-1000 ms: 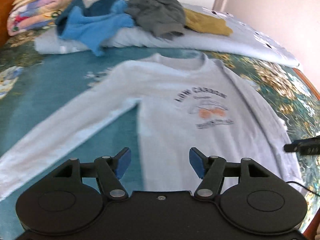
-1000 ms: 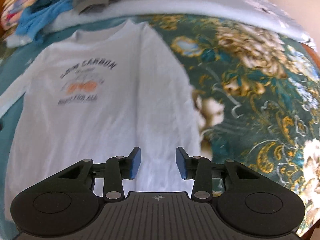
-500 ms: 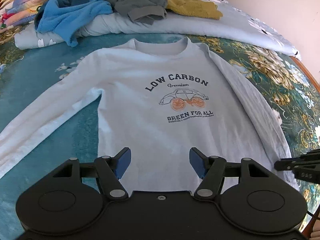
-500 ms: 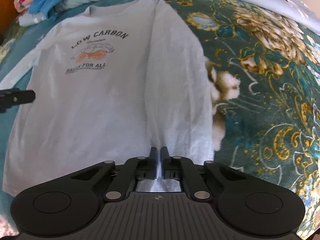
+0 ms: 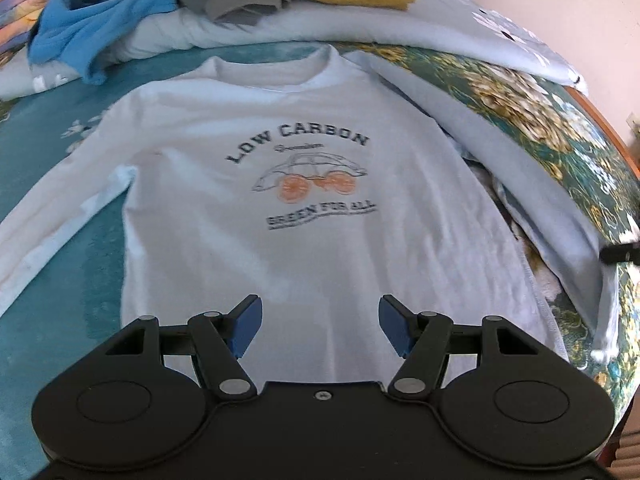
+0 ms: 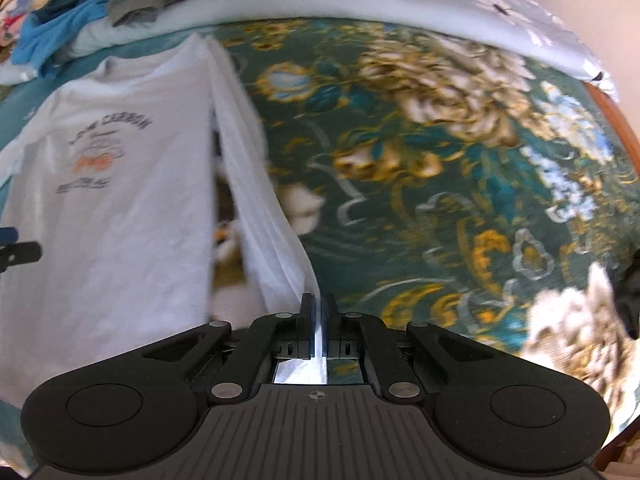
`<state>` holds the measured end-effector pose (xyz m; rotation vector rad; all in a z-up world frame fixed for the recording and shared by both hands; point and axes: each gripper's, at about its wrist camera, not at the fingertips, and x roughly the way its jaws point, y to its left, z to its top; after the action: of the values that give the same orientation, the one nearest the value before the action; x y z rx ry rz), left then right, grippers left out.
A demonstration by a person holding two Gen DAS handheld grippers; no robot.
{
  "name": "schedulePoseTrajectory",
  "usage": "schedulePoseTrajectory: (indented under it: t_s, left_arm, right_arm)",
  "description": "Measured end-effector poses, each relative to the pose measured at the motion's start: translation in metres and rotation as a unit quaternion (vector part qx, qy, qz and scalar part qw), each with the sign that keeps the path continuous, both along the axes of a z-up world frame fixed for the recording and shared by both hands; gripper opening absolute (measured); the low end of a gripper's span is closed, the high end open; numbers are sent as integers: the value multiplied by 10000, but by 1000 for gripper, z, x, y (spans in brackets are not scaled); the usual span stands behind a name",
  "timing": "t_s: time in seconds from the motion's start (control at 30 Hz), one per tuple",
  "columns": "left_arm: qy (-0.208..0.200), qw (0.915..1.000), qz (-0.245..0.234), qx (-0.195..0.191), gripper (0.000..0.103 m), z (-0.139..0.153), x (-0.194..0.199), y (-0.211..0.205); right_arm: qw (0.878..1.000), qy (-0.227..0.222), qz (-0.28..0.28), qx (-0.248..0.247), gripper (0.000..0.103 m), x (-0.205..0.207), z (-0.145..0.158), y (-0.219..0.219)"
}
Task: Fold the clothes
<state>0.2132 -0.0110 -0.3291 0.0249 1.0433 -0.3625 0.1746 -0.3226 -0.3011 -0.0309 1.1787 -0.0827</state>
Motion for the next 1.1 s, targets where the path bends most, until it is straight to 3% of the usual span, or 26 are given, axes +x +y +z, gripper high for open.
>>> schedulePoseTrajectory:
  t_s: [0.23,0.43,0.77,0.87,1.1]
  left_arm:
    - [17,10000,-37,70,63,-4,6,-16]
    - [28,9996,221,199,63,-11,14,-15]
    - [-40,9988,425,227,63,-11,26,-22]
    - [-61,9992,337,215,63,-10,29,-29]
    - [-78,9997,130,215,63,-9,32,-40]
  right_arm:
    - [9995,-8,-179,-275,2,20,-10,-44]
    - [9983,32,-402,-413,2,44,-24,-80]
    - [9972,77,-428,612,7,18,-26,-80]
    - [9965,86,-392,736,18,6,-28,-73]
    - [9930,143,-645,979,21,0,-38,-68]
